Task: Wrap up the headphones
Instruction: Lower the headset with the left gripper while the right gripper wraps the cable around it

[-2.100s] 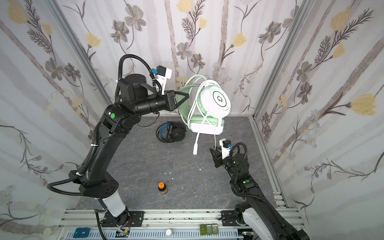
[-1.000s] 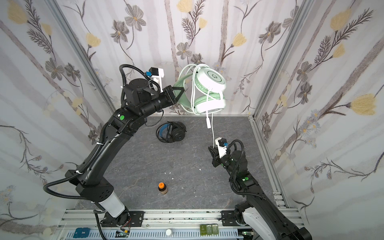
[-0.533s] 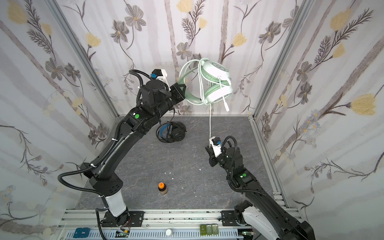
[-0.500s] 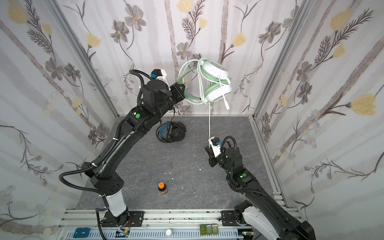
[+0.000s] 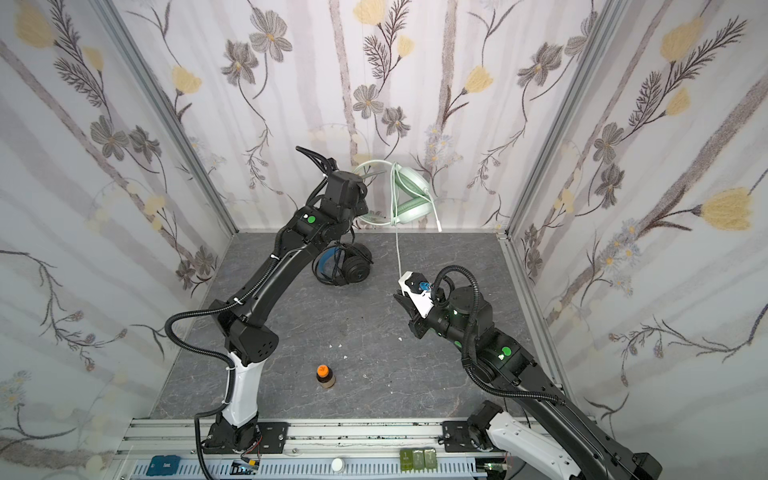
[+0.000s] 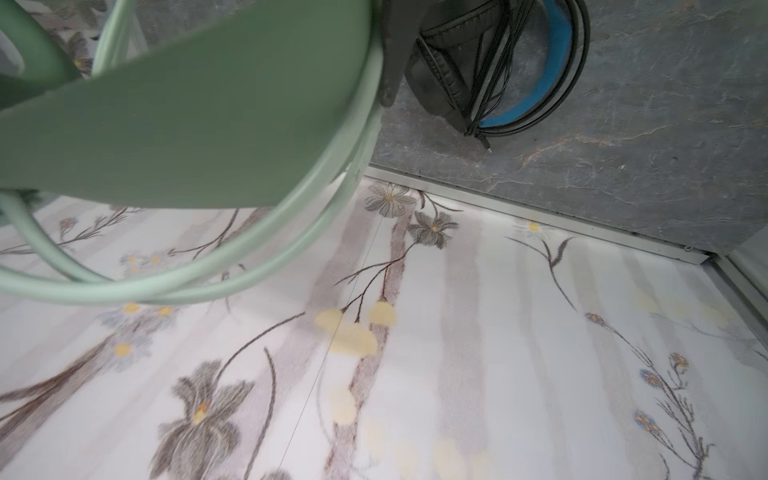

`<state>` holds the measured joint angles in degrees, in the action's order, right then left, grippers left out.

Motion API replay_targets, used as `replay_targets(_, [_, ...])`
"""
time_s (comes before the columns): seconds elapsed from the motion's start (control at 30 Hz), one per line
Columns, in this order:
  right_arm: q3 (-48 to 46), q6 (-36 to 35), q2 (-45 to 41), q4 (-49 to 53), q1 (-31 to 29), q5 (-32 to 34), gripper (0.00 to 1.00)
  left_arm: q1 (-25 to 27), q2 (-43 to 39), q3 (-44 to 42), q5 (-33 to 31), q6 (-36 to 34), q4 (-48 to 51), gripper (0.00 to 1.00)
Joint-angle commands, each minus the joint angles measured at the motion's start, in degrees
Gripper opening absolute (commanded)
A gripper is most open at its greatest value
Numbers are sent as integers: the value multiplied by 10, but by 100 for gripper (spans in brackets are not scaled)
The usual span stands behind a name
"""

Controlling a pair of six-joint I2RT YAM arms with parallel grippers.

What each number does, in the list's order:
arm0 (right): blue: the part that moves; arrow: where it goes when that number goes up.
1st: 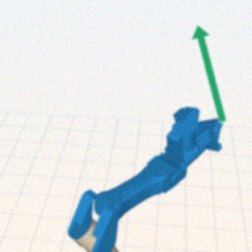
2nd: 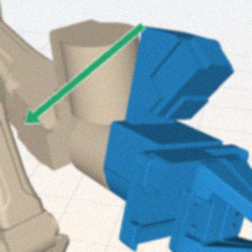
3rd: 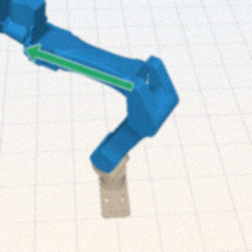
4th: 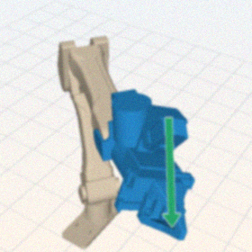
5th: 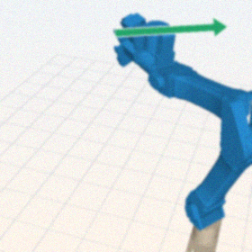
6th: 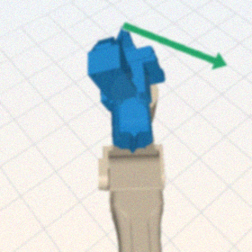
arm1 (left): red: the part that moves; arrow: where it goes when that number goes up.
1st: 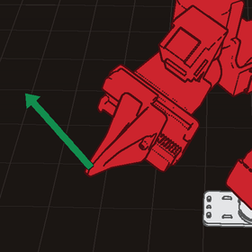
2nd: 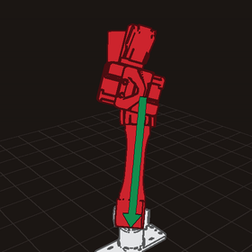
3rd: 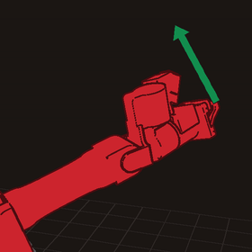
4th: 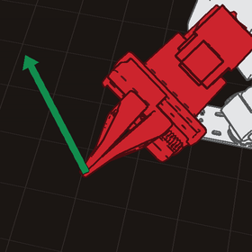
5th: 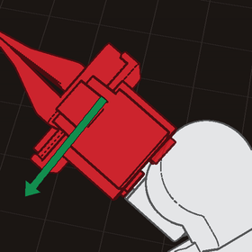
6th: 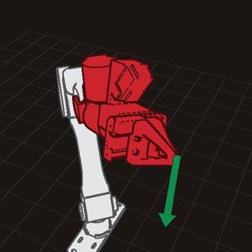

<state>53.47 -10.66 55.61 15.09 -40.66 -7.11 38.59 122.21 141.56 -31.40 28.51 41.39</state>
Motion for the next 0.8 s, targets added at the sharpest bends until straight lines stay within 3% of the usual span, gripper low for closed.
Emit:
replay_targets(0.0, [45, -41, 9, 72, -4, 17, 0, 12, 25, 14, -64, -28, 21, 0])
replay_targets(0.2, [135, -80, 64, 117, -2, 56, 0, 51, -15, -109, -52, -167, -27, 0])
replay_targets(0.3, [162, -95, 100, 127, 0, 77, 0, 55, -81, -212, 30, -209, -67, 0])
replay_targets(0.47, [183, -93, 144, 125, 23, 89, 0, 55, -167, -312, 142, -256, -50, 0])
replay_targets(0.77, [184, -79, 142, 115, 64, 66, 0, 44, -255, -386, 306, -278, 23, 0])
